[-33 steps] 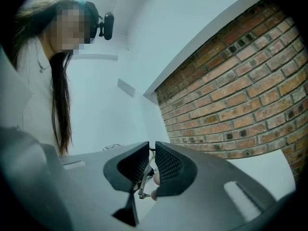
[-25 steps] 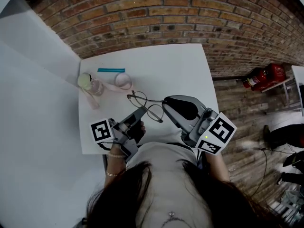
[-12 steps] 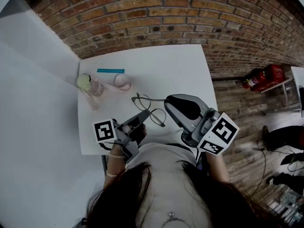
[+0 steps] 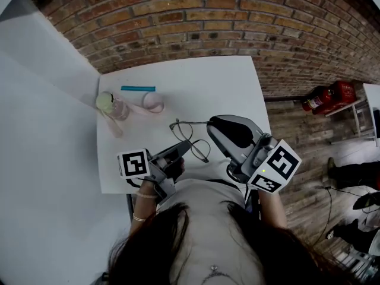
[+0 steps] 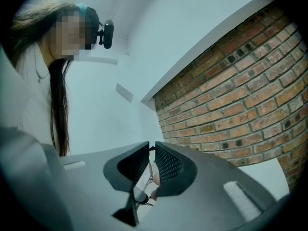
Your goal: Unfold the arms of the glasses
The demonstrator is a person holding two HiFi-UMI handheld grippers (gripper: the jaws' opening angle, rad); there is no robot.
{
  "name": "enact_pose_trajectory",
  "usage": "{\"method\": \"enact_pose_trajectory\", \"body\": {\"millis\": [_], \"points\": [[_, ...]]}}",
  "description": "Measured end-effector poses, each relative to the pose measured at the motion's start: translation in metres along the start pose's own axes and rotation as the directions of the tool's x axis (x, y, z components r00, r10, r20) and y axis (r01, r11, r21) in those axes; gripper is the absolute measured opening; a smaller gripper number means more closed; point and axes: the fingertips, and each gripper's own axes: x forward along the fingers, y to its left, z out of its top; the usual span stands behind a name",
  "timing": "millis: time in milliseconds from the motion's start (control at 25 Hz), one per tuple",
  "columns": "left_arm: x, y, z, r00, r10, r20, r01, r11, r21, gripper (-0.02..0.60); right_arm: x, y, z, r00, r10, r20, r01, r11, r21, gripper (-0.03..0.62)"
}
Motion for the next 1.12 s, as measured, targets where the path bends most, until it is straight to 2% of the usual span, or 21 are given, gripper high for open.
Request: {"method": "enact_pose_trajectory", "body": {"millis": [120,320,440,640,800,960,1120], "points": [[0.004,-0.007,-0.004,1.0,-0.025,-0.006,0.025,0.999,-0.032,0.021,-0.001,0.0,0.002,1.0,-0.004,0.0,0.004,1.0,-0.005,0.046],[0.005,-0.001,-0.011,0.999,-0.007,-0.048,0.007,1.0,-0.002,0.021,-0.002,-0.002,0.004,1.0,-0.01,0.006,0.01,1.0,-0.011,0.046],[0.008,-0.004,-0.016,0.998,-0.023,-0.06,0.022,0.999,-0.026,0.021,-0.003,-0.002,0.005,1.0,-0.014,0.007,0.014,1.0,-0.013,0.046],[0.006,0.004,-0.02,0.994,0.025,-0.103,-0.02,0.999,0.041,0.021,-0.004,-0.004,0.007,1.0,-0.02,0.012,0.02,1.0,-0.011,0.046],[0.01,-0.001,-0.027,0.993,0.006,-0.115,-0.006,1.0,0.0,0.021,-0.006,-0.007,0.008,0.999,-0.029,0.015,0.029,1.0,-0.008,0.047],[0.007,0.007,-0.027,0.987,0.047,-0.151,-0.035,0.996,0.08,0.021,-0.006,-0.008,0.008,0.999,-0.036,0.017,0.036,0.999,-0.005,0.048],[0.008,0.009,-0.029,0.984,0.052,-0.172,-0.035,0.995,0.098,0.021,-0.006,-0.01,0.007,0.999,-0.041,0.019,0.042,0.999,-0.004,0.048]]}}
